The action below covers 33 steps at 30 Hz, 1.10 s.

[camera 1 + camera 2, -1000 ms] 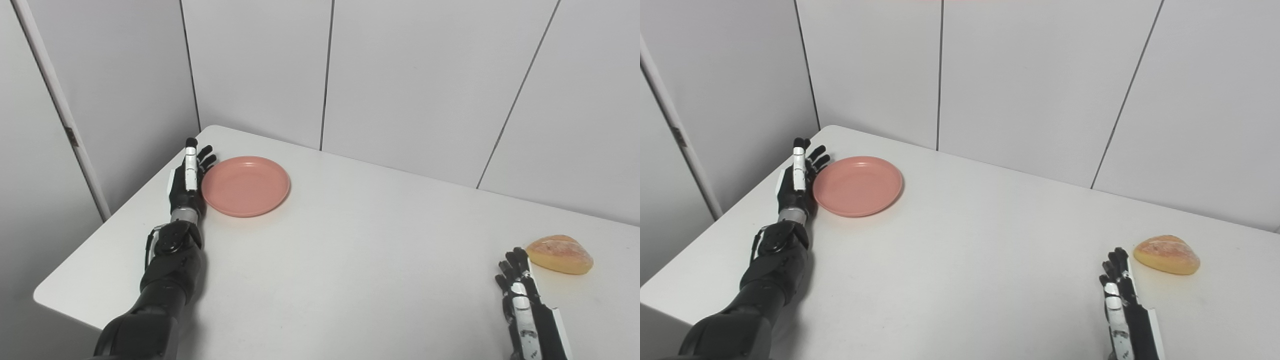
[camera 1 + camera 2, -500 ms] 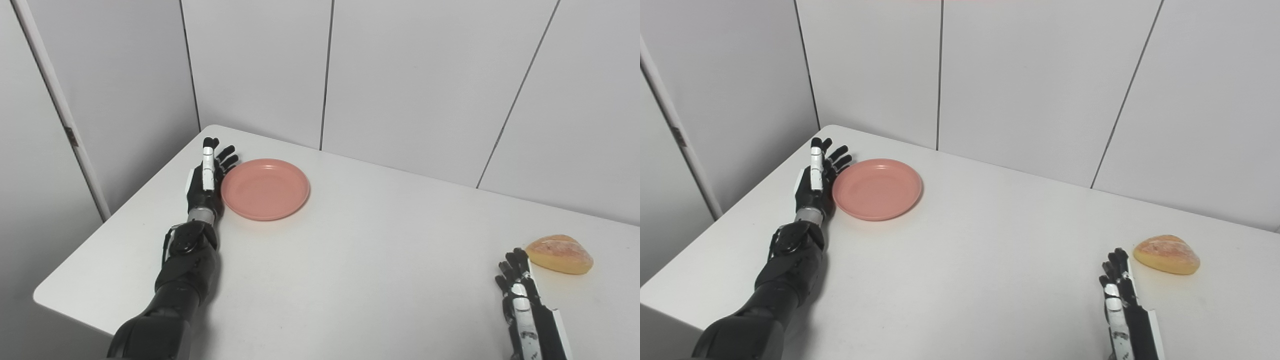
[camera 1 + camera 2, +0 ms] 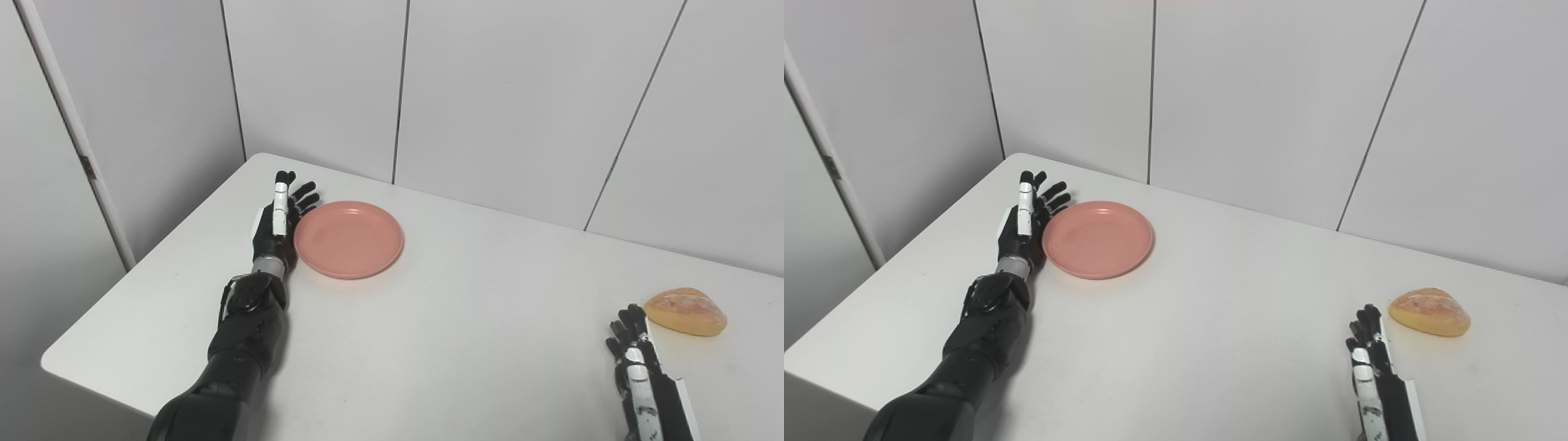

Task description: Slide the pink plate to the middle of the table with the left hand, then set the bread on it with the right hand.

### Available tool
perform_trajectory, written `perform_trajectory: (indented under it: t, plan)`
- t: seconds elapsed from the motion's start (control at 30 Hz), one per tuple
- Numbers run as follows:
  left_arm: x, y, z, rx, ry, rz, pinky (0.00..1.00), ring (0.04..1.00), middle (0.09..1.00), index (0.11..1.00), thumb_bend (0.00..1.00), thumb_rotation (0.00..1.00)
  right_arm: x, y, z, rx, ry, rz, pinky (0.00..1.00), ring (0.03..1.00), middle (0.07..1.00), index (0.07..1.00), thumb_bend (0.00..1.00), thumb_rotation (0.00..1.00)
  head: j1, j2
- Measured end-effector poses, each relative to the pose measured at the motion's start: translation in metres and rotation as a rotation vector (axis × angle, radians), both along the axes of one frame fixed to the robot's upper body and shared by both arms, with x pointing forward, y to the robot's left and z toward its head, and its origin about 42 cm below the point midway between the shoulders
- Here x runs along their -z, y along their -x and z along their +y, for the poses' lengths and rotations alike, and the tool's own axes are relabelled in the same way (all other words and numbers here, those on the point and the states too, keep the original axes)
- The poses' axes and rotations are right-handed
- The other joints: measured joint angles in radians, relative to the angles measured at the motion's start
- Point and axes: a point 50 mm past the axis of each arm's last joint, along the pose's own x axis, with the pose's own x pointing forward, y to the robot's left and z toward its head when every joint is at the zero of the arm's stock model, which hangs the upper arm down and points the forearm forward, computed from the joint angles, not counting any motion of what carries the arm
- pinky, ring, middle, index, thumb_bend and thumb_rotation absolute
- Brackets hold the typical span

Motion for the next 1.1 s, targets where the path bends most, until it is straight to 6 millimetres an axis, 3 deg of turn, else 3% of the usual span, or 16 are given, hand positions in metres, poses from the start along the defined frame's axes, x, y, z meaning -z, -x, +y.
perform_trajectory:
  t: [0.23,0.73,1.1]
  plan:
    - [0.001,0.001,-0.012,0.030,-0.010,0.006,0.84,0.815,0.833,0.924,0.79,1.00,0.000,0.000,0.001,0.002,-0.002,0.001,1.00,1.000,1.000,1.000,0.66,0.88,-0.017,0.011]
    - [0.000,0.001,-0.027,0.091,-0.041,0.025,0.87,0.859,0.862,0.951,0.78,1.00,0.000,0.000,0.006,0.011,0.004,-0.001,1.00,0.992,0.986,0.997,0.65,0.85,-0.097,0.054]
    - [-0.001,0.000,-0.032,0.122,-0.038,0.036,0.87,0.849,0.854,0.940,0.79,1.00,-0.001,0.005,0.021,0.015,-0.008,-0.001,0.99,0.991,0.995,1.000,0.62,0.84,-0.256,0.101]
